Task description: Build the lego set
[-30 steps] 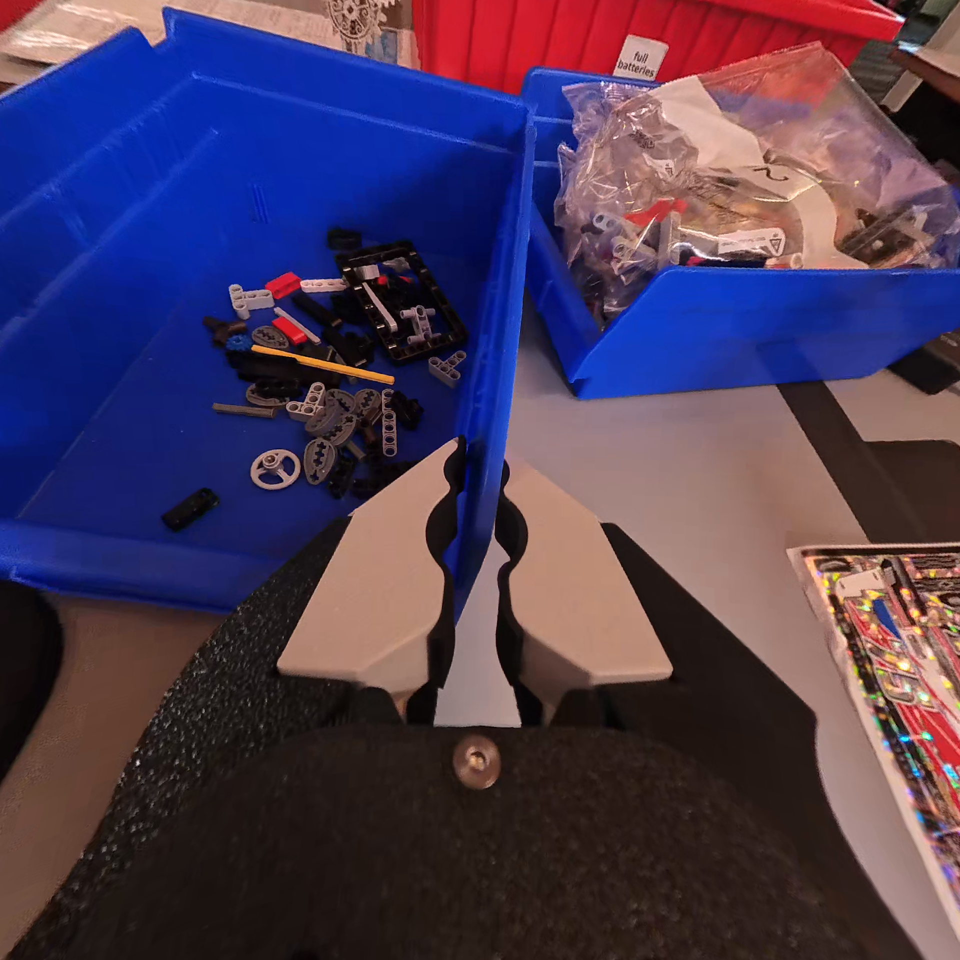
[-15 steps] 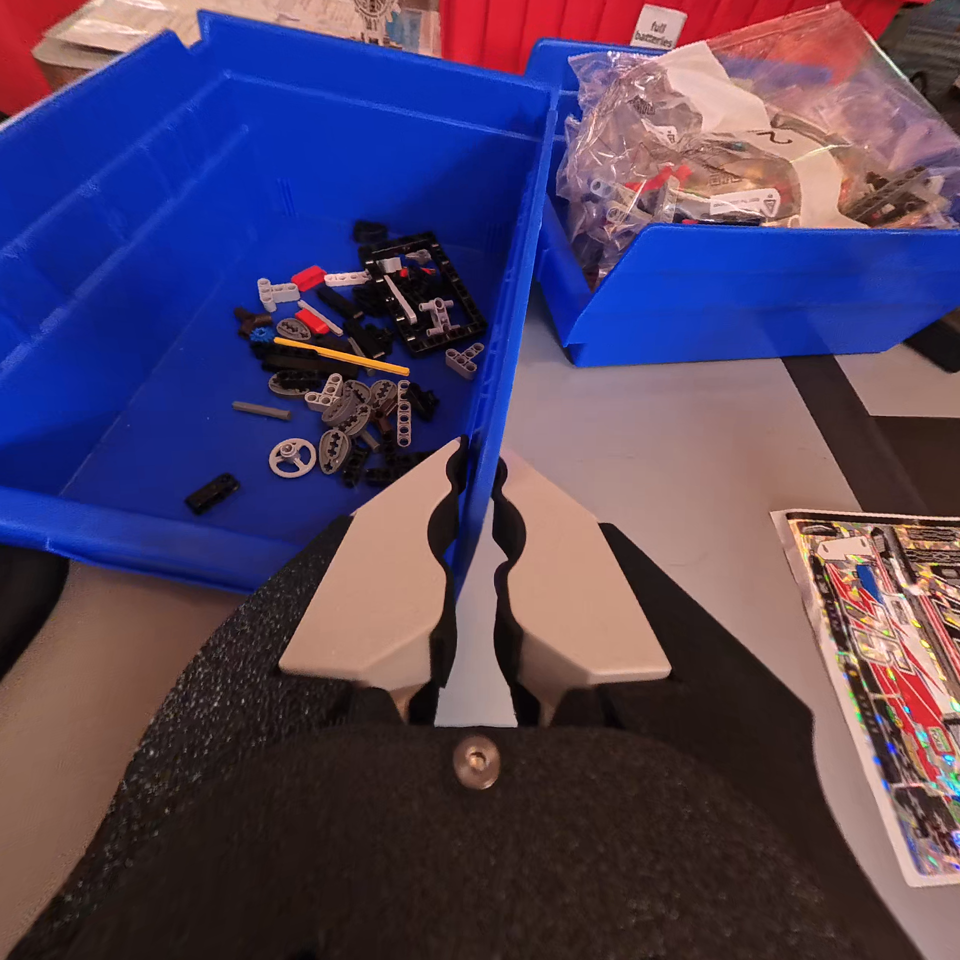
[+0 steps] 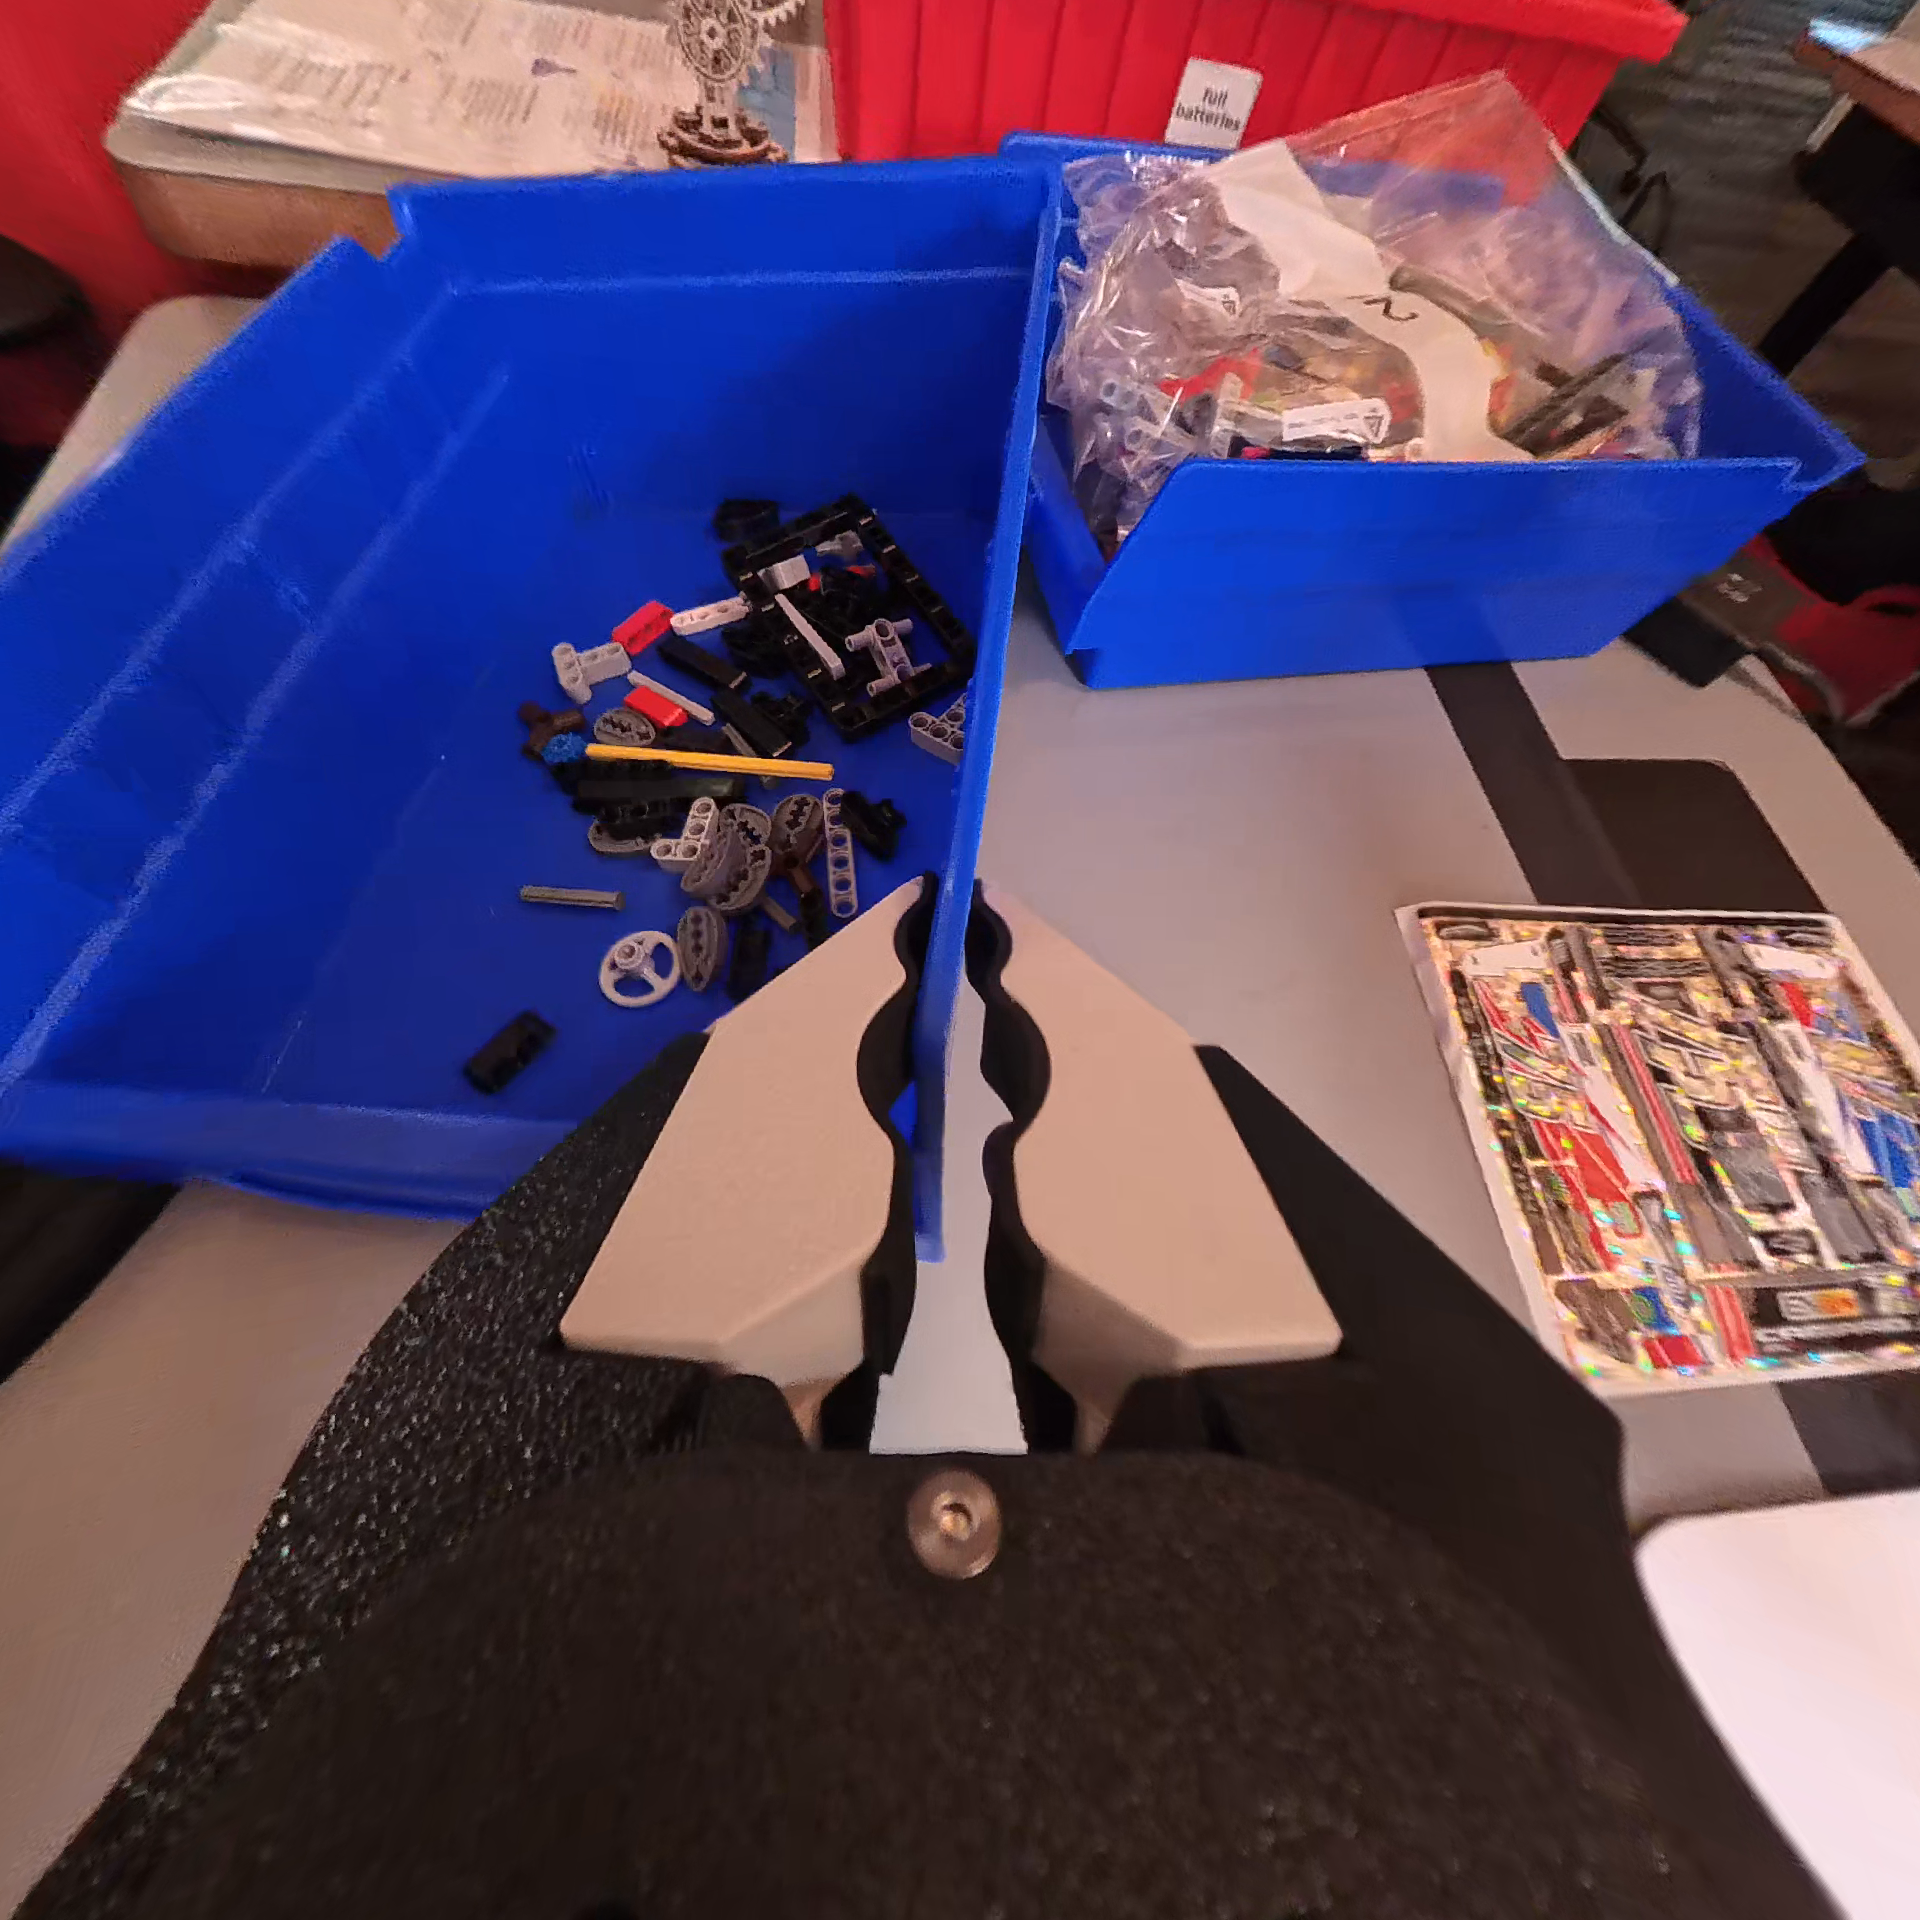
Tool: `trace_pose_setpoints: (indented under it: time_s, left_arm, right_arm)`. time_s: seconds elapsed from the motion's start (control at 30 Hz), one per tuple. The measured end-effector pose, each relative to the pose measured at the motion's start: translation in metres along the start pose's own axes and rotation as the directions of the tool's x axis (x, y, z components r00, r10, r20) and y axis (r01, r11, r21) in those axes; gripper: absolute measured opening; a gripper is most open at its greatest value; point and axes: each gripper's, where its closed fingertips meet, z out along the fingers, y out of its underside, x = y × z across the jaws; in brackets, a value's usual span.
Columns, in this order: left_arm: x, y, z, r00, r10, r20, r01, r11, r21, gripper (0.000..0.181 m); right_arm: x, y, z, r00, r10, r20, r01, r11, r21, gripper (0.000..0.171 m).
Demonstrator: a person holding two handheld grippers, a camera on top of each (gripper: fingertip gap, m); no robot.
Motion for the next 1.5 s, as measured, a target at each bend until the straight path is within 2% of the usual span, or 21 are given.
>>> trace_pose_setpoints:
  time_s: [0.03,0.1,0.2,0.37,0.5,0.6,0.77,0.9,1.0,1.1,1.17,1.23,1.4,1.5]
  left_arm:
    - [0.001,-0.003,0.002,0.999,-0.029,-0.014,0.029,1.0,0.012,0.047]
    - [0.012,-0.009,0.008,0.995,-0.074,-0.068,0.076,0.996,0.039,0.048]
    - [0.033,-0.02,0.016,0.994,-0.025,-0.11,0.033,0.996,0.077,0.046]
    - [0.066,-0.045,0.03,0.973,0.008,-0.231,0.024,0.991,0.134,0.049]
    - [0.071,-0.053,0.052,0.957,-0.012,-0.291,0.049,0.992,0.119,0.053]
    - [0.056,-0.059,0.064,0.953,-0.048,-0.298,0.085,0.99,0.11,0.065]
    - [0.007,-0.057,0.074,0.931,-0.119,-0.345,0.158,0.984,0.085,0.074]
    - [-0.036,-0.056,0.075,0.899,-0.161,-0.408,0.213,0.974,0.084,0.075]
    - [-0.072,-0.053,0.08,0.906,-0.186,-0.381,0.234,0.968,0.085,0.069]
    - [-0.085,-0.054,0.085,0.9,-0.183,-0.396,0.234,0.969,0.084,0.076]
    - [-0.083,-0.057,0.087,0.89,-0.18,-0.419,0.235,0.969,0.081,0.071]
    - [-0.078,-0.058,0.086,0.881,-0.168,-0.442,0.233,0.968,0.097,0.055]
    - [-0.067,-0.061,0.087,0.869,-0.158,-0.469,0.257,0.954,0.156,0.053]
    - [-0.095,-0.067,0.098,0.899,-0.186,-0.398,0.28,0.941,0.192,0.039]
  right_arm:
    - [0.0,0.0,-0.007,1.0,-0.019,-0.007,0.019,1.0,0.008,0.002]
    - [0.002,0.002,-0.024,1.0,-0.008,-0.027,0.008,1.0,0.003,0.002]
    - [0.003,0.018,-0.06,0.997,0.024,-0.068,-0.025,1.0,-0.011,0.002]
    - [-0.006,0.075,-0.132,0.96,0.177,-0.218,-0.186,0.982,-0.023,0.002]
    - [-0.01,0.113,-0.162,0.898,0.267,-0.35,-0.283,0.959,0.004,0.002]
    - [-0.006,0.124,-0.158,0.871,0.302,-0.388,-0.318,0.948,0.023,0.002]
    - [0.01,0.116,-0.125,0.865,0.299,-0.402,-0.319,0.948,0.017,0.003]
    - [0.012,0.105,-0.1,0.877,0.264,-0.401,-0.298,0.954,-0.024,0.008]
    - [0.008,0.102,-0.097,0.886,0.252,-0.39,-0.281,0.96,-0.017,0.012]
    - [0.002,0.102,-0.097,0.894,0.252,-0.371,-0.279,0.96,-0.019,0.016]
    - [-0.002,0.103,-0.098,0.897,0.235,-0.374,-0.274,0.96,-0.054,0.023]
    - [-0.008,0.106,-0.106,0.903,0.215,-0.372,-0.265,0.961,-0.086,0.017]
    - [-0.029,0.113,-0.123,0.91,0.179,-0.375,-0.233,0.967,-0.103,0.019]
    - [-0.026,0.108,-0.113,0.912,0.173,-0.372,-0.225,0.969,-0.101,0.024]
